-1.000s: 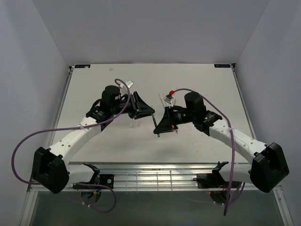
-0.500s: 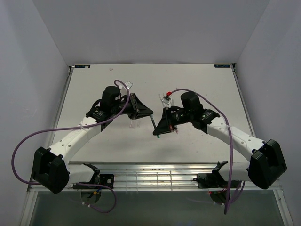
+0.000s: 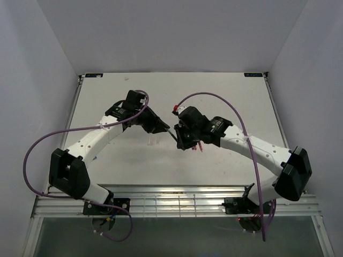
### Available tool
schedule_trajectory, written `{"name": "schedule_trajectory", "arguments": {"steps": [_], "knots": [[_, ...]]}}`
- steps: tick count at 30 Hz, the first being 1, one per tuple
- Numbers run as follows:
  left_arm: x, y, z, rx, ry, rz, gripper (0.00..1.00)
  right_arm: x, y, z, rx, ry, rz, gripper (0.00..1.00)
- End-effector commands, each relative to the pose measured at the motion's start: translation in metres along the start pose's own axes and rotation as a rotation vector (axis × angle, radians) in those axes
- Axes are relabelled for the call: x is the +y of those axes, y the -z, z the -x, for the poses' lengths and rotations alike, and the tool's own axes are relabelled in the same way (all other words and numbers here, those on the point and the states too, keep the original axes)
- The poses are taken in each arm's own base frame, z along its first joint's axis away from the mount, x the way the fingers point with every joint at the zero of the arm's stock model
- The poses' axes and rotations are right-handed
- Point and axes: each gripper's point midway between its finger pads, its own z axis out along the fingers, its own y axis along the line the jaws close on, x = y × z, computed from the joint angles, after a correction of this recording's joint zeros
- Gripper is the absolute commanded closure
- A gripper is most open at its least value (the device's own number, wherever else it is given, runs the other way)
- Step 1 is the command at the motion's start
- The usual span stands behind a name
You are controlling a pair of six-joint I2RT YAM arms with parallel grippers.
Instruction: Open the pen caps
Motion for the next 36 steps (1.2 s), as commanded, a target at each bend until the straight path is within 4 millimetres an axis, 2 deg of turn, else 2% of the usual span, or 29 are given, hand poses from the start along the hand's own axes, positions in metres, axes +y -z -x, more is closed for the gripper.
{"name": "schedule_trajectory", "arguments": {"steps": [1,3,4,6,9,11,12,14,16,19,23,27,31,36], "knots": [[-0.015,0.029,0.027,-0.104,0.073,-0.006,1.00,-0.075,0.010,-0.054,0.159,0.014,-0.321,0.92],[-0.013,0.030,0.031,-0.105,0.063,-0.015,1.00,-0.064,0.004,-0.053,0.138,0.021,-0.244,0.92],[-0.012,0.030,0.036,-0.114,0.060,-0.017,1.00,-0.049,0.002,-0.062,0.161,0.037,-0.137,0.92],[-0.011,0.029,0.039,-0.097,0.030,-0.028,1.00,-0.022,-0.005,-0.058,0.133,0.054,0.030,0.92],[-0.013,0.034,0.051,-0.130,-0.078,-0.057,1.00,0.017,0.000,-0.067,0.161,0.092,0.278,0.92],[-0.012,0.040,0.058,-0.162,-0.165,-0.059,1.00,0.034,0.009,-0.071,0.185,0.130,0.398,0.92],[-0.014,0.044,0.063,-0.193,-0.205,-0.054,1.00,0.036,0.012,-0.071,0.183,0.136,0.422,0.92],[-0.003,0.047,0.069,-0.227,-0.282,-0.001,1.00,0.041,0.021,-0.068,0.167,0.147,0.470,0.92],[0.009,0.048,0.074,-0.256,-0.313,0.050,1.00,0.031,0.021,-0.064,0.152,0.117,0.427,0.92],[0.023,0.044,0.071,-0.230,-0.392,0.080,1.00,0.003,0.016,-0.058,0.131,0.029,0.361,0.92],[0.061,0.023,0.063,-0.137,-0.419,0.161,1.00,-0.055,0.009,-0.045,0.082,-0.151,0.205,0.92],[0.094,0.008,0.061,-0.089,-0.431,0.242,1.00,-0.093,0.007,-0.041,0.072,-0.295,0.158,0.92],[0.113,0.001,0.068,-0.102,-0.461,0.308,1.00,-0.119,-0.002,-0.046,0.131,-0.349,0.125,0.92],[0.134,-0.006,0.083,-0.108,-0.515,0.414,1.00,-0.160,-0.013,-0.046,0.178,-0.321,-0.029,0.92]]}}
